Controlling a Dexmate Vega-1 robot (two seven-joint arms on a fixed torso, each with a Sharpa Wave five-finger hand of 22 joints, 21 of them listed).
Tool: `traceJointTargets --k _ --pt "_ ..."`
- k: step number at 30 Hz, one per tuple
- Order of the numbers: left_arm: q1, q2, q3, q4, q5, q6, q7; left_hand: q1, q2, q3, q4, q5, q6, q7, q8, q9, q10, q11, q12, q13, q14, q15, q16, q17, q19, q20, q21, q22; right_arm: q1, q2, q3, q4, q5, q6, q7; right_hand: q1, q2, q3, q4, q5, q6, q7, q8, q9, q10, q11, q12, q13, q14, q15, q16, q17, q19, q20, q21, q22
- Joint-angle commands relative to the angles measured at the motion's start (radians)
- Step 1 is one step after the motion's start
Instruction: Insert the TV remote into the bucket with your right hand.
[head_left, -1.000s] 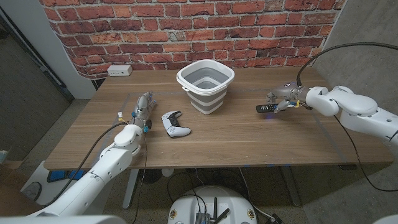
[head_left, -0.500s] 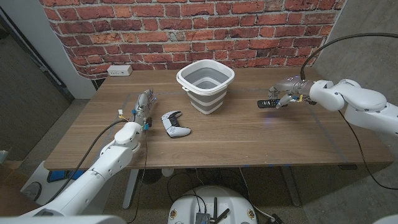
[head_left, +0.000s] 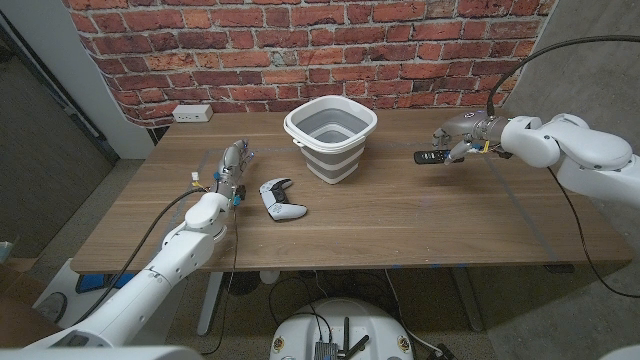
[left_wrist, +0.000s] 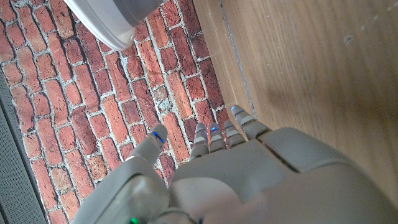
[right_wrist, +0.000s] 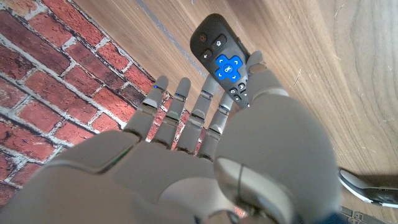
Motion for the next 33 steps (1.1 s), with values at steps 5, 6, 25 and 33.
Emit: traceJointTargets --k 5,6,25,33 --pt "-0.015 -0.006 0.008 0.02 0.004 -0.012 -0.019 0.001 0.083 0.0 -0.004 0.0 0.008 0.001 0.004 0.005 0.001 -0.002 0.002 0.004 0.003 0.0 0.002 0.002 0.005 -0.036 0.002 0.006 0.066 0.012 0.016 -0.053 0.05 -0.04 0.084 0.012 0.04 0.005 0.006 0.004 0.028 -0.02 0.002 0.0 0.118 -0.101 0.003 0.008 0.01 -0.156 0.008 0.0 0.007 0.005 -0.001 0.001" --pt "-0.015 -0.004 0.009 0.017 0.006 -0.007 -0.016 0.001 0.083 0.0 -0.004 0.0 0.008 0.001 0.004 0.005 0.001 -0.002 0.002 0.004 0.003 0.0 0.002 0.002 0.005 -0.036 0.002 0.006 0.071 0.013 0.016 -0.053 0.054 -0.037 0.085 0.012 0.04 0.005 0.006 0.004 0.029 -0.02 0.002 0.0 0.118 -0.101 0.004 0.008 0.01 -0.156 0.008 0.0 0.007 0.005 -0.001 0.001" --pt "-0.018 -0.01 0.015 0.03 0.007 -0.022 -0.028 0.001 0.083 0.0 -0.004 0.0 0.007 0.002 0.003 0.005 0.001 -0.001 0.002 0.004 0.002 0.0 0.002 0.002 0.005 -0.035 0.002 0.006 0.187 0.072 -0.012 -0.084 0.086 -0.071 0.189 0.002 0.047 0.005 0.01 0.007 0.044 -0.019 0.002 -0.008 0.134 -0.1 0.005 0.012 0.024 -0.158 0.006 -0.003 0.006 0.008 -0.003 0.001" --pt "-0.016 -0.01 0.017 0.029 0.013 -0.026 -0.025 0.001 0.083 0.0 -0.005 0.0 0.01 0.001 0.004 0.005 0.001 -0.002 0.002 0.004 0.004 0.0 0.002 0.001 0.006 -0.035 0.002 0.006 0.231 0.102 -0.031 -0.102 0.092 -0.103 0.214 -0.004 0.048 0.003 0.012 0.009 0.046 -0.02 0.0 -0.011 0.135 -0.1 0.003 0.013 0.027 -0.156 0.004 -0.005 -0.004 0.013 -0.007 0.001"
